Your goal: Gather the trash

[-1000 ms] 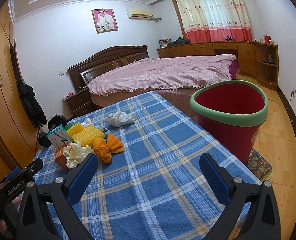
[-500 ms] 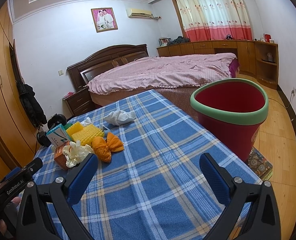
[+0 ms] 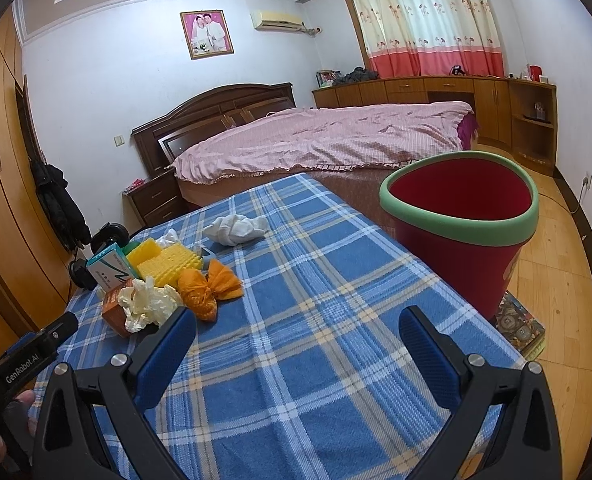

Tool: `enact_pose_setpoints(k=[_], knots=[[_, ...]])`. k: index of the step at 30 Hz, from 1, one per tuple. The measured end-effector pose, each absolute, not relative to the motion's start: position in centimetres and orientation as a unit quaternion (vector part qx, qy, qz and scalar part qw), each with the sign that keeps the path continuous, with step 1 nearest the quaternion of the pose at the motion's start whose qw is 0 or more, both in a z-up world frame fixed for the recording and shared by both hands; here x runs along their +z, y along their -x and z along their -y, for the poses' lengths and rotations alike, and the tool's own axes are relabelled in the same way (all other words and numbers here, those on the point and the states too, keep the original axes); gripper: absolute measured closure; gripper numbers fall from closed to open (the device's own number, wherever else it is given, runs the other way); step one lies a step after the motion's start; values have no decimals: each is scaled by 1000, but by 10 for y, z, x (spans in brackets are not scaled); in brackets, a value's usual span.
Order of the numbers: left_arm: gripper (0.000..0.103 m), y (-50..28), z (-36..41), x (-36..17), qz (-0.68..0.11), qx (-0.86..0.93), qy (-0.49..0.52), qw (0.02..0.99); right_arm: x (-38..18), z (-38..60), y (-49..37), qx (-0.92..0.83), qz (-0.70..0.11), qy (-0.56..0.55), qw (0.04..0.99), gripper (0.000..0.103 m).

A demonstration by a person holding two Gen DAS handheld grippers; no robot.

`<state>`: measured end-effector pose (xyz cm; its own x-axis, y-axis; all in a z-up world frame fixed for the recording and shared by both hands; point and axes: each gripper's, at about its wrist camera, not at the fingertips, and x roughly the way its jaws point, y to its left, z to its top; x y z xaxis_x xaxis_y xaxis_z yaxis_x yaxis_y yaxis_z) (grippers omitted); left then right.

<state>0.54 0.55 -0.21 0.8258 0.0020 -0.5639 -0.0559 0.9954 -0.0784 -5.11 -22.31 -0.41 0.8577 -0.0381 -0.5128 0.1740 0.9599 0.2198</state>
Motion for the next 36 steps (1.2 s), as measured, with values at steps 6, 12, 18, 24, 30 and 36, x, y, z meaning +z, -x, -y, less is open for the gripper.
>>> enact_pose_setpoints(k=[6,12,18,24,30,36], knots=[[6,-21,-15,4,-294,32,41,954,3,227,40,-50,-270,-125,953,0],[9,-42,-15,10,-303,28,32,952,11,228,23,-40,-282,-103,953,0],[9,-68,-3,15,-320,6,36,947,18,231,8,-34,-290,-92,952,0],[9,-97,17,12,-333,-3,33,942,20,239,-9,-29,-302,-98,948,0],[20,-124,30,-4,-362,14,39,931,17,246,-24,-21,-310,-102,945,0],[46,-138,30,-16,-375,34,59,924,9,254,-41,-5,-323,-98,941,0]])
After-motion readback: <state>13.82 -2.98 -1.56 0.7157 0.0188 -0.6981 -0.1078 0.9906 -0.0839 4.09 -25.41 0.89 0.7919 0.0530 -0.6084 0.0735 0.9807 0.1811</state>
